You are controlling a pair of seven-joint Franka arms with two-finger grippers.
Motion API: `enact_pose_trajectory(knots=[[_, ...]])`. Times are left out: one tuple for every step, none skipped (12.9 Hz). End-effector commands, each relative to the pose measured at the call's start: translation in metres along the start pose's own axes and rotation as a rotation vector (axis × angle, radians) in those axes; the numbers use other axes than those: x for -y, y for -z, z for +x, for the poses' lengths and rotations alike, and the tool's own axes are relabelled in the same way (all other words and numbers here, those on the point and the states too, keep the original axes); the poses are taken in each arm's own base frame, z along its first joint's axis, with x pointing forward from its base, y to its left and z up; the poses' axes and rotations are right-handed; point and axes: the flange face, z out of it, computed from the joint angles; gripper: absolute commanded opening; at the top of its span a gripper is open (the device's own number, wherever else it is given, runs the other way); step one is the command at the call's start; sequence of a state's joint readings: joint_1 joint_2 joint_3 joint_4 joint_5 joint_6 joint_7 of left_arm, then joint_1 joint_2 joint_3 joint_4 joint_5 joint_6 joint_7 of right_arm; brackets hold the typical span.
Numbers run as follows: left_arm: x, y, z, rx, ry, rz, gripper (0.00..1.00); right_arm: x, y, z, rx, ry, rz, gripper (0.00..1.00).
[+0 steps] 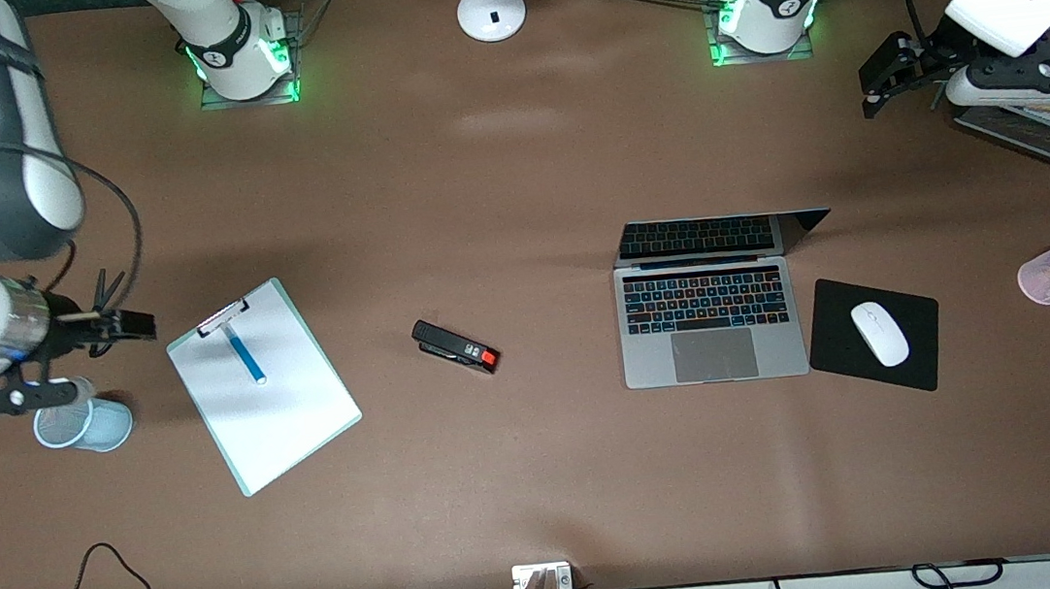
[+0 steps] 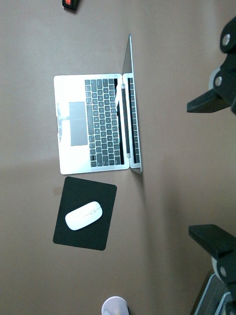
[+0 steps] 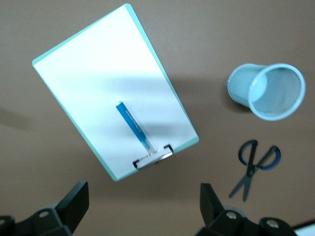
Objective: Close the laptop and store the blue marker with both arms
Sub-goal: 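Move the right gripper over the blue marker on the clipboard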
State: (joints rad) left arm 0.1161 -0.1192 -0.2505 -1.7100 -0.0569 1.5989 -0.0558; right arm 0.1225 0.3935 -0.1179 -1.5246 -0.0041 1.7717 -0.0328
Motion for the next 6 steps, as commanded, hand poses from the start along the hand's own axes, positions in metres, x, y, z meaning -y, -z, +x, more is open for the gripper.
enact_pose_trajectory(knots=[[0.002,-0.011,0.001,0.019,-0.001,-0.01,1.0,0.021,-0.033,0.021,-0.014,0.064,-0.011,1.0],[0.002,-0.014,0.002,0.025,-0.001,-0.011,1.0,0.025,-0.044,0.026,-0.024,0.118,-0.014,1.0],[0.001,-0.017,0.002,0.034,-0.002,-0.011,1.0,0.027,-0.062,0.032,-0.016,0.167,-0.013,1.0],[0.001,-0.023,0.002,0.048,-0.001,-0.01,1.0,0.027,-0.074,0.036,-0.013,0.19,-0.012,1.0],[0.001,-0.028,0.001,0.057,-0.001,-0.01,1.0,0.029,-0.086,0.039,-0.008,0.195,-0.013,1.0],[-0.001,-0.039,0.0,0.074,-0.002,-0.007,1.0,0.029,-0.095,0.039,-0.001,0.201,-0.012,1.0]])
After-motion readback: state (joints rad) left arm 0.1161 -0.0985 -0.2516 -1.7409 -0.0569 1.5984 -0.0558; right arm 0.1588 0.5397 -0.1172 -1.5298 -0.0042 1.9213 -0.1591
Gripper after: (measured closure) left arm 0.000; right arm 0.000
